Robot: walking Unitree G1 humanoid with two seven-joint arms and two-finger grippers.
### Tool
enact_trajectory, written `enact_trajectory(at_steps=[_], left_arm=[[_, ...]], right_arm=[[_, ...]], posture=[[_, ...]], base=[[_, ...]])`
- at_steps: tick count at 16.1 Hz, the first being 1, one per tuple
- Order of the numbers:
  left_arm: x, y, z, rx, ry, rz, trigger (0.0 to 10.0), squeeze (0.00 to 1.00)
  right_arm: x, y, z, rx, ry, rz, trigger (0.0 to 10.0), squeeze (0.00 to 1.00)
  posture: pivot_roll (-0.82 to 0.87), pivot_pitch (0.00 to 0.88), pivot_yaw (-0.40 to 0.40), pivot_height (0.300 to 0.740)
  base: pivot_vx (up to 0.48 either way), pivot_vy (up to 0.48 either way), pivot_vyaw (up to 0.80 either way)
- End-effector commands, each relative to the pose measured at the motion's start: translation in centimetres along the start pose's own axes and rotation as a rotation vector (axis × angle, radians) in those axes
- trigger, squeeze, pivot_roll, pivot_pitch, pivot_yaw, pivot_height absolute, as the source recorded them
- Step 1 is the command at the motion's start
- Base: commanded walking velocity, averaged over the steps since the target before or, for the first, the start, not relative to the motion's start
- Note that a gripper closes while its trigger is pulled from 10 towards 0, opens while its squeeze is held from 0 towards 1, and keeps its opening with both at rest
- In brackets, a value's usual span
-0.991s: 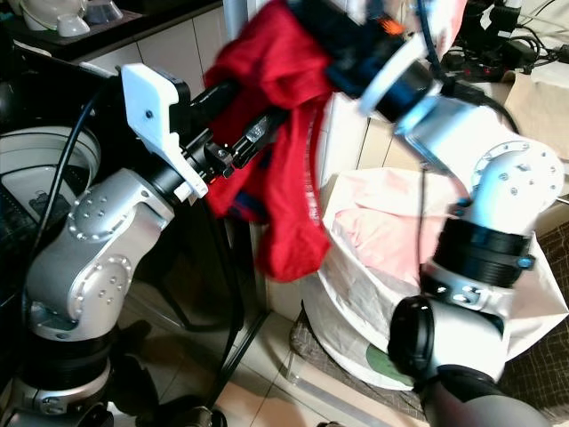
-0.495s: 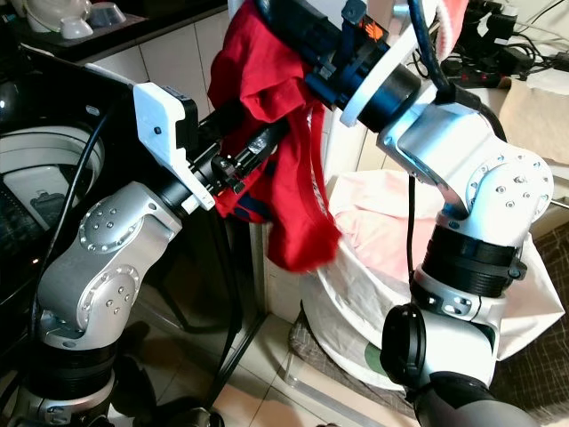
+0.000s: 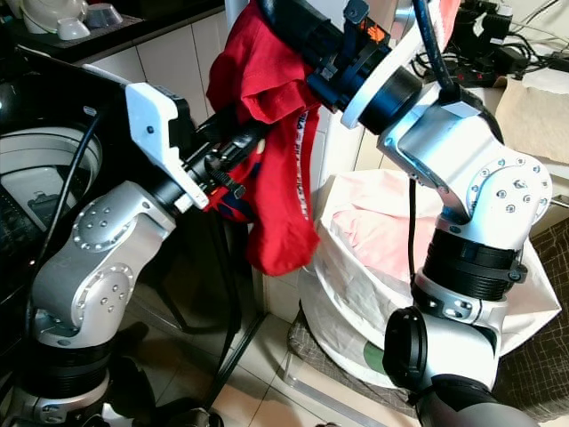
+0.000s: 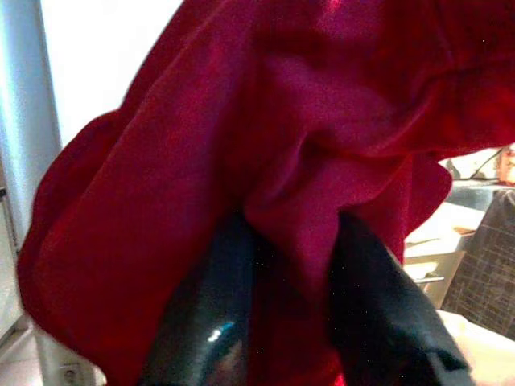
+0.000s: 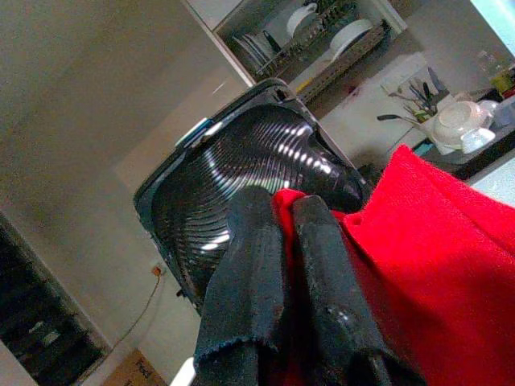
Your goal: Clothes washing
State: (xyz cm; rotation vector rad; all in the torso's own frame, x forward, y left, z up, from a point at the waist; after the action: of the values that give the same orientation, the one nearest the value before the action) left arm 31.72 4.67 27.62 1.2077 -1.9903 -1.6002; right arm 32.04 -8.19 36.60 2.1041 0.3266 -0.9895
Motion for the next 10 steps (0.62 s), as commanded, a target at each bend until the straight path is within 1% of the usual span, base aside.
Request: enact_trajectory(at_steps=[1,5,6,7,8,9,10], left_arm=[[-0.3,-0.3,0.2,-0.012,0.007,0.005,0.0,0.00],[-1.4,-0.4,0.4,-0.016,0.047,-0.011,0.0,0.00],[-2.1,-0.2,0.4,-0.014,0.075,-0.017,0.0,0.00],[-2.8,-0.1,0.5,-0.012,0.101,-0.020,0.0,0.00],[-3.1,0.0,0.6,-0.013,0.108,-0.026,0.0,0.00],[-3.8,0.0,0.8,-0.022,0.134,-0.046,0.0,0.00],[-5.1,0.3,0.9,-0.031,0.174,-0.089,0.0,0.00]], right_arm=[[-0.6,0.1,0.0,0.007,0.014,0.017,0.0,0.00],[-0.7,0.2,0.0,0.020,0.011,0.011,0.0,0.00],[-0.7,0.2,0.0,0.022,0.012,0.015,0.0,0.00],[-0.8,0.4,0.0,0.034,0.013,0.023,2.3,0.00],[-0.7,0.6,0.0,0.047,0.003,0.030,8.9,0.34],[-0.9,0.9,0.0,0.072,0.025,0.007,10.0,1.00],[-1.0,1.0,0.1,0.074,0.038,0.006,10.0,1.00]], posture=[[-0.02,0.000,0.019,0.740],[-0.02,0.000,0.023,0.740],[-0.02,0.000,0.021,0.740],[-0.02,0.000,0.020,0.740],[-0.02,0.000,0.020,0.740],[-0.02,0.000,0.020,0.740],[-0.02,0.000,0.019,0.740]], base=[[0.000,0.000,0.00],[0.000,0.000,0.00],[0.000,0.000,0.00],[0.000,0.000,0.00],[0.000,0.000,0.00],[0.000,0.000,0.00],[0.000,0.000,0.00]])
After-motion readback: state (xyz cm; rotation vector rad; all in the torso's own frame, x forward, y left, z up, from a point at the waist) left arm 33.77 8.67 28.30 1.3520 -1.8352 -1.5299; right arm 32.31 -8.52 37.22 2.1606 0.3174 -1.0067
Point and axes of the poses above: a point about 5 cm out from each wrist's last joint towards the gripper, its own z axis pointing back from the gripper into the wrist, its own y axis along the axis of the wrist's last joint, x = y × z, the point moved 5 cm from there along -z, pointing out of the wrist towards the gripper, and after that the axes turned 12 degrees about -z, right-handed, at the moved point
